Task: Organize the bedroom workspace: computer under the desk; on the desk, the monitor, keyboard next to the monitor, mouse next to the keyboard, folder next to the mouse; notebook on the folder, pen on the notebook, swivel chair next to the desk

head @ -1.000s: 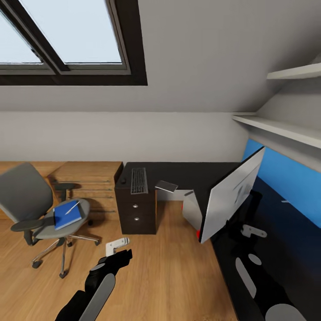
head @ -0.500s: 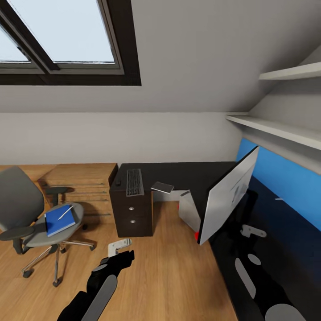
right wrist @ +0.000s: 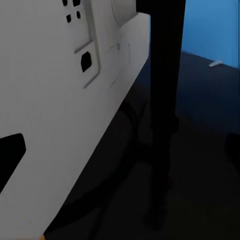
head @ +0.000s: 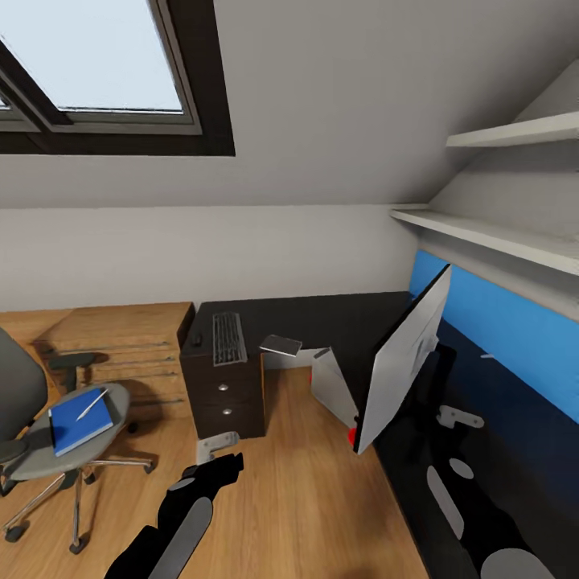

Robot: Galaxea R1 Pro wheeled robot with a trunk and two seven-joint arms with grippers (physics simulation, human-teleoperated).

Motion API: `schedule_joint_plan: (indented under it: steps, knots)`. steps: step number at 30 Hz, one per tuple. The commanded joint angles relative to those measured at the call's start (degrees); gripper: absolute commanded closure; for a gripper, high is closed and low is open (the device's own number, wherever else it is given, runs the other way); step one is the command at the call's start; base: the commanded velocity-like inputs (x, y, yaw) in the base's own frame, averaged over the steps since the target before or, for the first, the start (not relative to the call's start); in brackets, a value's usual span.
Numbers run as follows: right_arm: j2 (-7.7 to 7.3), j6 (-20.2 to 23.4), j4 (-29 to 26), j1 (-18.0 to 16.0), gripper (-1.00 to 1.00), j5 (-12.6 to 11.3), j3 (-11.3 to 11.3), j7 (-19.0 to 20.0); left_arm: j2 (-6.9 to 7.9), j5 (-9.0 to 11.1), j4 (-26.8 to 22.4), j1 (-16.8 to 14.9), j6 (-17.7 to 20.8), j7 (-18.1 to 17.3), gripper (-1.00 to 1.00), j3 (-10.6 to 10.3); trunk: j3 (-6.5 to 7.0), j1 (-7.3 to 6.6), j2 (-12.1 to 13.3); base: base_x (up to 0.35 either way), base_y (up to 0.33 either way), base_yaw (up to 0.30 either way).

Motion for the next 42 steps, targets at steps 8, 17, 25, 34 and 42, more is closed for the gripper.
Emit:
schedule_joint_plan:
  steps: [8,17,25,34,42]
  knots:
    - [-0.11,-0.3,0.0,-0.1,-1.00,-0.6,0.1,0.0,0.05,0.4,0.4,-0.1,0.1,0.6,-1.00,-0.2,-0.10,0.05,-0.1,0.036,-0.005,-0.037]
    - [-0.05,-0.3,0.0,-0.1,-1.00,-0.6,0.2,-0.1,0.05,0.4,0.5,-0.1,0.1,0.6,-1.00,-0.2,-0.09,0.05,-0.1,0.024,-0.019,-0.003]
    - [0.12,-1.8,-0.2,-0.1,-1.00,-0.6,0.2,0.0,0.05,0.4,0.8,-0.1,-0.1,0.6,-1.00,-0.3,-0.09,0.05,-0.1,0.195,-0.001,0.000]
    - [0.18,-2.2,-0.2,-0.1,-1.00,-0.6,0.3,0.0,0.05,0.4,0.9,-0.1,0.0,0.6,-1.00,-0.3,-0.09,0.05,-0.1,0.268,0.000,0.000]
    - [0.15,-2.4,-0.1,-0.1,-1.00,-0.5,0.3,0.0,0.03,0.4,0.9,-0.1,-0.1,0.6,-1.00,-0.3,-0.09,0.05,-0.1,0.036,0.000,0.000]
